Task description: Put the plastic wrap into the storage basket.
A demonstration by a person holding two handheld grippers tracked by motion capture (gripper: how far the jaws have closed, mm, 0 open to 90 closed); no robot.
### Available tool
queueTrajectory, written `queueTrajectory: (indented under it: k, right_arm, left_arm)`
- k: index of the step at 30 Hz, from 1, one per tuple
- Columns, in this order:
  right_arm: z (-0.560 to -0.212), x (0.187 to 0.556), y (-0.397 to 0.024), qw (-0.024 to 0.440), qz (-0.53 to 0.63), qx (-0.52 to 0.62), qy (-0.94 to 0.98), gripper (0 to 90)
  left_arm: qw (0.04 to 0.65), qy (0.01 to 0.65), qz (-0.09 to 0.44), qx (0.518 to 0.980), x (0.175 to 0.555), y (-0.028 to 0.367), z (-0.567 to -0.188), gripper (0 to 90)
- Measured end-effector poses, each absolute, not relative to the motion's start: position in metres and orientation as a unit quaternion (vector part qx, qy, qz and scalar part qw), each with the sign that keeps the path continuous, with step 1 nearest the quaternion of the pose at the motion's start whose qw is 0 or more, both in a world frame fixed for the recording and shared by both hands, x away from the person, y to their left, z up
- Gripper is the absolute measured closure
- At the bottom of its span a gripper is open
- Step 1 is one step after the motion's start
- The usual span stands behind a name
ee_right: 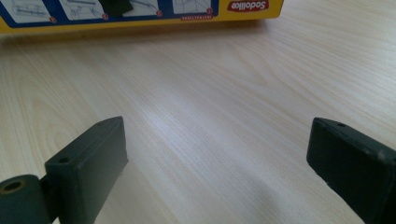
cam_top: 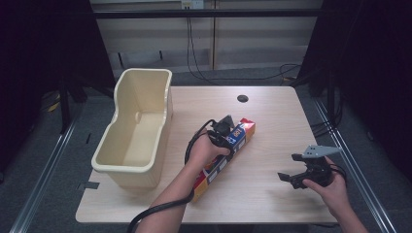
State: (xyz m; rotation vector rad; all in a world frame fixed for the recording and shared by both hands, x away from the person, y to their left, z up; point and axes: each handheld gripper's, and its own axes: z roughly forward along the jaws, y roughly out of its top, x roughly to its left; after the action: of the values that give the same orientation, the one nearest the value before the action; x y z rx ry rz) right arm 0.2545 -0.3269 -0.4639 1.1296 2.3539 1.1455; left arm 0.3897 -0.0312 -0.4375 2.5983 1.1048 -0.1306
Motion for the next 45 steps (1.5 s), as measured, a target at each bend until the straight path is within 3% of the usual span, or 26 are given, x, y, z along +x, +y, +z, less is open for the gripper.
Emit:
queueTrajectory:
  k: [23,45]
  right_arm:
    - [-0.465,0.255,-0.324,0.140,0.398,0.391,0.818,3.3]
    - [-0.467,0.256,-0.322,0.128,0.404,0.383,0.821,2.2]
  left_arm:
    - [0.149,0.408,-0.054,0.899,0.395,-0.002,-0.362,40.0]
    - [0.137,0.430,-0.065,0.890,0.398,0.012,-0.312,40.1]
